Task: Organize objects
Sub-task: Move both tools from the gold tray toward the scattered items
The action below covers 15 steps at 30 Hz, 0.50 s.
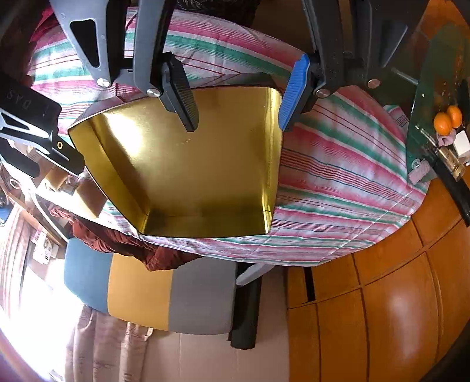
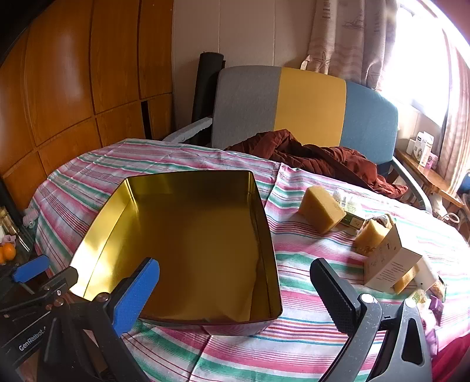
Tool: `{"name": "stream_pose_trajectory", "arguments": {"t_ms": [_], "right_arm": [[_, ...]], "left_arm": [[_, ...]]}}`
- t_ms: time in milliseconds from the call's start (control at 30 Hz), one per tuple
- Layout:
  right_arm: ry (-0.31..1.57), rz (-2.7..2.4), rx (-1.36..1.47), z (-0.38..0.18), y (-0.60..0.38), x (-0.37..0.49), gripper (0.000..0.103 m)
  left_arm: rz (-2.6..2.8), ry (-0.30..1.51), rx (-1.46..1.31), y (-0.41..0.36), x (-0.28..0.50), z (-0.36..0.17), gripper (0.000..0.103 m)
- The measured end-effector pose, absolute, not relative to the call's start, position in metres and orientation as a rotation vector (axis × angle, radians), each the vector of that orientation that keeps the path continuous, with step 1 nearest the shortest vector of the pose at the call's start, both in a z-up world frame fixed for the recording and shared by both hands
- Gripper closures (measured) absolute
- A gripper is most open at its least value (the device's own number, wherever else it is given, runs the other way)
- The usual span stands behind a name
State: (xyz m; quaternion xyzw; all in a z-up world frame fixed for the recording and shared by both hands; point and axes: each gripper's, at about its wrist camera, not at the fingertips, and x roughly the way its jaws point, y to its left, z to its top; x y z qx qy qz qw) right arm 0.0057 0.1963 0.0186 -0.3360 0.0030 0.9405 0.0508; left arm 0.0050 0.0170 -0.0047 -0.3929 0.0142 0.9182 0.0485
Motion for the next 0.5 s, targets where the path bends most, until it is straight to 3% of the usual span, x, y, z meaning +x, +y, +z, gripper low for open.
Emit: {"name": "stream_pose_trajectory", "arguments": {"t_ms": [367,500], "right_arm": [[0.060,2.870,-1.036,0.015,0.206,0.008,0.000],[0.100,2.875,-1.034,0.015,0.213,0.009,0.000]], "left_arm": [[2.732,0.049,-1.216,0.026,0.005,-0.010,0.046],[2.649,-0.031,-1.199,0.026,0.006,-0.011,0.043]]}}
